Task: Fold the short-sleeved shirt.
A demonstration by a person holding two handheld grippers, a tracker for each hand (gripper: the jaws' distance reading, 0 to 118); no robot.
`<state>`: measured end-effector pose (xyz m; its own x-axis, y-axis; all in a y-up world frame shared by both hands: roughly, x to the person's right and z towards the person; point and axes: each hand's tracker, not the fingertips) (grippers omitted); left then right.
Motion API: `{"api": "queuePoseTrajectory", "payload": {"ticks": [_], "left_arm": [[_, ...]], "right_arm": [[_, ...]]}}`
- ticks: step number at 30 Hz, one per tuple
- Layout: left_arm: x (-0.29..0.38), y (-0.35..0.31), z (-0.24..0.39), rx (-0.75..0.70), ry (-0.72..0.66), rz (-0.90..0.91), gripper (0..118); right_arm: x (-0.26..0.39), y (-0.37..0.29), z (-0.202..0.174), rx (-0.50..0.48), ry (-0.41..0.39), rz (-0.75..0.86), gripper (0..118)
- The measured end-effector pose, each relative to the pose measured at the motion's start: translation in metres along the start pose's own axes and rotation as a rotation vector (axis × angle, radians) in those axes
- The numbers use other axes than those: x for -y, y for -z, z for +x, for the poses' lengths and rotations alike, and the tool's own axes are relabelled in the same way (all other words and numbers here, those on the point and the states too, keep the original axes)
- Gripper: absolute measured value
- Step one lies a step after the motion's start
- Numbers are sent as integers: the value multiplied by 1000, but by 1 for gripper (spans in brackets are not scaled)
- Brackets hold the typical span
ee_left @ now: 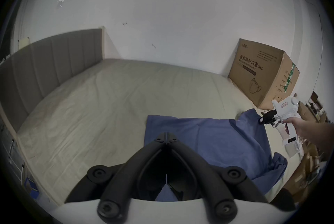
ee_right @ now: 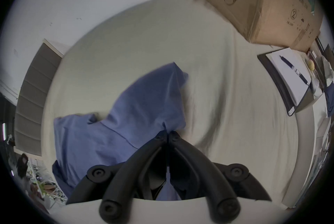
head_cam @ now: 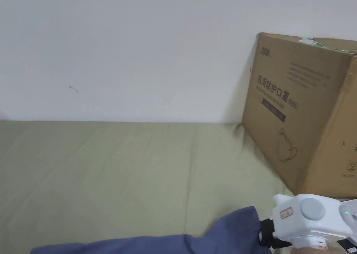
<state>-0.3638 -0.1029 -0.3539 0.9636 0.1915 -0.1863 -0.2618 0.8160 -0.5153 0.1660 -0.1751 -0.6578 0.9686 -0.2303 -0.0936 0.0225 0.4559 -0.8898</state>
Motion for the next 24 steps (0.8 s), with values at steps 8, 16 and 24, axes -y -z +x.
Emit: {"api": "queuePoseTrajectory", "payload": {"ticks": [8,16,24], "left_arm": [[-71,167,-37,-18,-56,-406,0],[-74,272,-36,-87,45,-492,117],[-53,304,-28,-103,117,-645,102]], "right_arm": [[13,-18,-2,-94,24,12,0],[20,-2,-13,-94,-10,-27,0],[21,16,-18,-77,-75,-83,0]]}}
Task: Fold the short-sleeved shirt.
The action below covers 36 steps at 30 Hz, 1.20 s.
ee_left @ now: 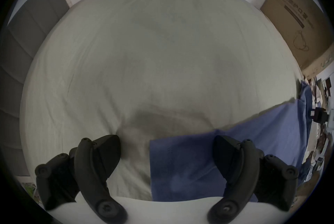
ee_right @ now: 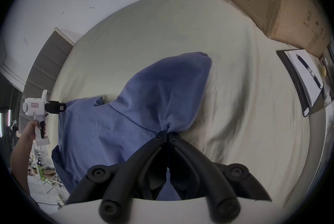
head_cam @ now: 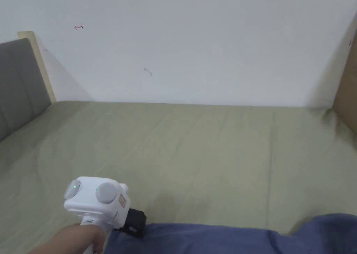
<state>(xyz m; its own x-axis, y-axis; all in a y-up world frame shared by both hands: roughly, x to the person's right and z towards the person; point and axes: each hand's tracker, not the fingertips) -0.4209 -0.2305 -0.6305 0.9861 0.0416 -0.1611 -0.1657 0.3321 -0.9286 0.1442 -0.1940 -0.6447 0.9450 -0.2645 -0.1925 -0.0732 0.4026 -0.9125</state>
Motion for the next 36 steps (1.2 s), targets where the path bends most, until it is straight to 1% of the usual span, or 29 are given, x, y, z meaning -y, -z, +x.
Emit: {"api": "queuePoseTrajectory", "payload": {"ticks": [1,2,3,4,6,7,11,14,16,19,21,25,27,29,32,36], "left_arm": [[3,-2,-2,2,-4,-1,94],[3,-6,-2,3,-8,2,83],[5,-13,-1,-1,-8,26,66],[7,-20,-1,-4,4,56,53],[11,-30,-7,18,27,67,37],[14,-35,-7,72,29,59,0],[27,-65,2,8,121,131,0],[32,-103,3,17,113,195,0],[41,-139,7,-7,139,289,0],[58,-193,15,-34,230,392,0],[65,-227,15,-15,237,449,0],[80,-307,16,45,204,588,0],[85,-344,14,70,195,651,0],[83,-377,15,84,182,705,0],[77,-421,18,87,195,766,0],[50,-456,27,86,177,805,0]], "right_arm": [[0,1,-2,5,-8,0,0],[1,1,-4,6,-11,2,0],[2,0,-6,5,-10,6,0],[1,-1,-5,-3,-5,12,0],[4,-7,-8,-21,9,31,0],[4,-11,-10,-29,15,38,0],[5,-38,-16,-23,24,80,0],[3,-79,-18,-50,47,161,0],[4,-117,-20,-74,30,213,0],[10,-181,-28,-61,-13,280,0],[14,-222,-32,-71,-35,333,0],[30,-298,-36,-96,-65,450,0],[36,-328,-37,-83,-76,498,0],[34,-352,-37,-80,-69,533,0],[20,-387,-40,-75,-59,607,0],[-17,-416,-53,-36,-103,655,0]]}}
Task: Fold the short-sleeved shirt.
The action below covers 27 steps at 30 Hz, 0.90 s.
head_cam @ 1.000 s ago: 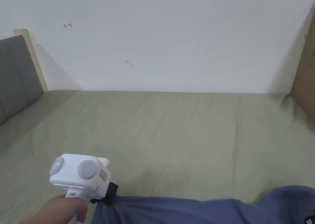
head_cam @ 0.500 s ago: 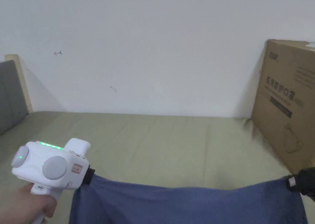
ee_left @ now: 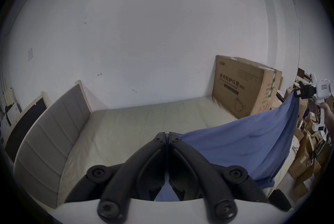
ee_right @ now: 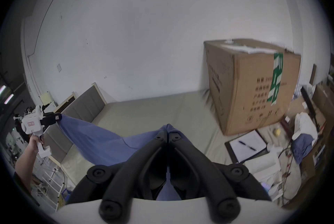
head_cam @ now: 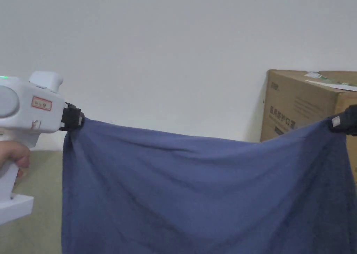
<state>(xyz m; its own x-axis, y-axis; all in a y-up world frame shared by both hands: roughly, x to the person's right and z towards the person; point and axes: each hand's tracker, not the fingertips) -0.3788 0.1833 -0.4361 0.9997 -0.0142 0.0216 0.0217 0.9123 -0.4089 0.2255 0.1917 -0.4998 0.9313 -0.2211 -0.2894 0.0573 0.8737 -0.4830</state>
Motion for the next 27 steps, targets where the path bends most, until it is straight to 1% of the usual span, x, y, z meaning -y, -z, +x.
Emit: {"api": "queuePoseTrajectory", "payload": {"ticks": [3,5,6,7,8,9,11,13,14,15,17,18,19,21,24,26,27], "left_arm": [[-30,10,1,-13,-13,26,0],[-50,19,0,-47,-22,41,0],[-60,23,-2,-69,-50,54,0],[-72,30,-6,-62,-90,54,0],[-81,35,-8,-76,-89,54,0],[-92,42,-7,-95,-90,72,0],[-109,53,-7,-115,-81,108,0],[-125,64,-7,-129,-81,140,0],[-131,69,-7,-134,-87,159,0],[-137,72,-11,-114,-127,200,0],[-148,80,-15,-111,-161,257,0],[-154,85,-14,-138,-140,273,0],[-159,90,-13,-172,-100,287,0],[-167,102,-16,-181,-59,305,0],[-156,123,-18,-170,-88,306,0],[-133,138,-10,-169,-98,273,0],[-115,152,-8,-162,-109,233,0]], "right_arm": [[-39,10,-10,18,-6,38,0],[-64,20,-16,53,-28,66,0],[-78,25,-18,65,-32,81,0],[-93,31,-20,66,-35,91,0],[-104,37,-22,80,-40,105,0],[-116,43,-25,115,-45,128,0],[-138,54,-29,129,-30,169,0],[-157,66,-34,153,-34,206,0],[-165,70,-36,168,-36,222,0],[-174,75,-39,181,-39,238,0],[-189,81,-43,194,-42,284,0],[-196,83,-45,189,-42,306,0],[-200,85,-47,194,-46,319,0],[-202,91,-50,219,-69,350,0],[-182,107,-49,227,-88,356,0],[-158,127,-40,213,-95,313,0],[-138,142,-35,224,-96,279,0]]}}
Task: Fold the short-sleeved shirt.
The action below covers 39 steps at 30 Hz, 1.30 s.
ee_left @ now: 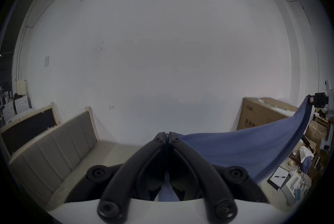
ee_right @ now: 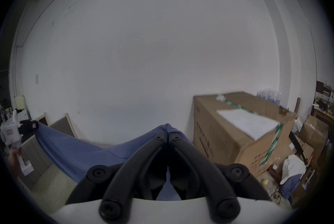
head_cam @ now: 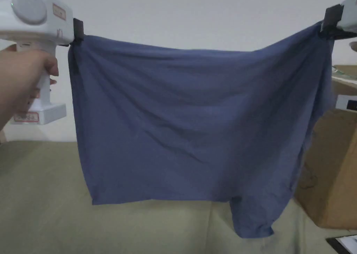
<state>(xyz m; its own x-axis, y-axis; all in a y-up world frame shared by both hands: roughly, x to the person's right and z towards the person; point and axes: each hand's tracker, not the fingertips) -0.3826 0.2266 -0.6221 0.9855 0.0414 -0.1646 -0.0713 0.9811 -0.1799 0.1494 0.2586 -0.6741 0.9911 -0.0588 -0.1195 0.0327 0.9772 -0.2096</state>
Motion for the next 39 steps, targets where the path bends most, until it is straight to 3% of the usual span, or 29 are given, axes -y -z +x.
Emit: {"api": "queuePoseTrajectory", "payload": {"ticks": [5,7,9,13,15,20,27,30,35,39], "left_arm": [[148,28,7,92,-65,-268,0],[214,20,12,104,-74,-387,0],[273,4,17,129,-50,-477,0],[370,-55,14,172,-78,-609,0],[401,-81,-2,154,-104,-616,0],[410,-164,-42,140,-228,-558,0],[396,-251,-74,158,-169,-544,0],[407,-278,-73,173,-164,-569,0],[447,-293,-63,170,-72,-679,0],[482,-281,-66,139,1,-742,0]], "right_arm": [[170,32,-2,-39,10,-245,0],[247,29,-1,-48,68,-370,0],[319,15,0,-42,103,-497,0],[425,-42,14,-76,83,-661,0],[449,-76,25,-99,111,-719,0],[441,-169,62,-136,139,-640,0],[416,-263,97,-197,93,-597,0],[431,-281,100,-211,108,-638,0],[477,-288,89,-186,67,-751,0],[515,-270,79,-136,-17,-862,0]]}}
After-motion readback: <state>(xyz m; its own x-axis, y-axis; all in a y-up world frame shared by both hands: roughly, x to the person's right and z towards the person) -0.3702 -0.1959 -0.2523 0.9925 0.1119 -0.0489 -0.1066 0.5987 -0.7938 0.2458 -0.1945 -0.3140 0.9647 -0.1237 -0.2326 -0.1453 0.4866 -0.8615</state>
